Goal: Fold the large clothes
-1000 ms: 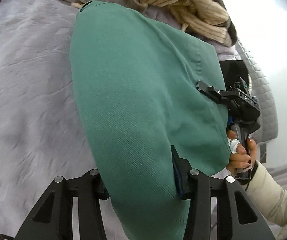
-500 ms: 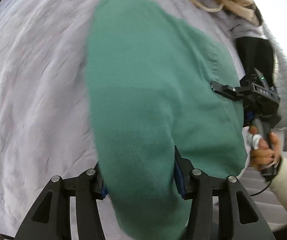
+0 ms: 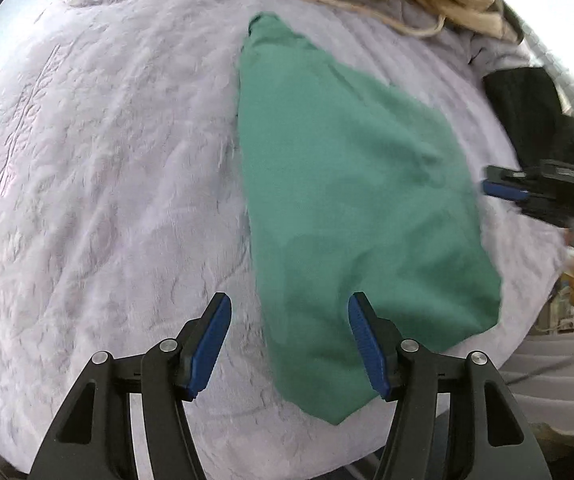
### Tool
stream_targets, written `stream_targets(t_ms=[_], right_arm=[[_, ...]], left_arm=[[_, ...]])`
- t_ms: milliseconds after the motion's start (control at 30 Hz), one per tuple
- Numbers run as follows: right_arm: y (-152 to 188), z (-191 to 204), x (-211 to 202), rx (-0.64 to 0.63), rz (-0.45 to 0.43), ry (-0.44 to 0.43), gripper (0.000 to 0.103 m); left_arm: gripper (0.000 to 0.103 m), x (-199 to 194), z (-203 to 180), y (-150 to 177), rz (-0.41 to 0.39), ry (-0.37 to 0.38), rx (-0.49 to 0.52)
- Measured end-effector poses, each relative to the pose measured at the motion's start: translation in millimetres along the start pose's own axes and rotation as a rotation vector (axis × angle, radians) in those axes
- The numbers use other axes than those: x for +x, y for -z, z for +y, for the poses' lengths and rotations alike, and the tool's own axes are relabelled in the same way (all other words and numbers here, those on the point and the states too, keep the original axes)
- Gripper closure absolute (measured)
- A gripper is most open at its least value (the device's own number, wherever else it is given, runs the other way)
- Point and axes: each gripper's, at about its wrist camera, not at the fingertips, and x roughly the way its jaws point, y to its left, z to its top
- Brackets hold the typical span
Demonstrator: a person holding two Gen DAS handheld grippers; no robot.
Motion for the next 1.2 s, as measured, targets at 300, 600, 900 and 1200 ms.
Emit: stream_targets(t_ms=[300, 600, 900, 1200], right_arm=[[67.9, -22.1, 55.8, 0.093, 0.178, 0.176, 0.086], [63.8, 14.5, 21.7, 0.048, 0.118, 0.204, 0.081], [71.0, 12.1, -10.2, 0.074, 0.06, 0.241, 0.078], [-5.0, -0.9, -3.5, 0.082, -0.025, 0.324, 0.07]], left_arm=[[0.04, 10.5, 6.5, 15.1, 0.048, -0.061, -0.04], [0.04, -2.5, -12.6, 5.9, 0.05, -0.133, -0.065], [0.041, -22.6, -15.8, -6.4, 0.013, -0.169, -0.087], [0.025, 18.9, -28.7, 9.0, 0.087, -0.223, -0.045]])
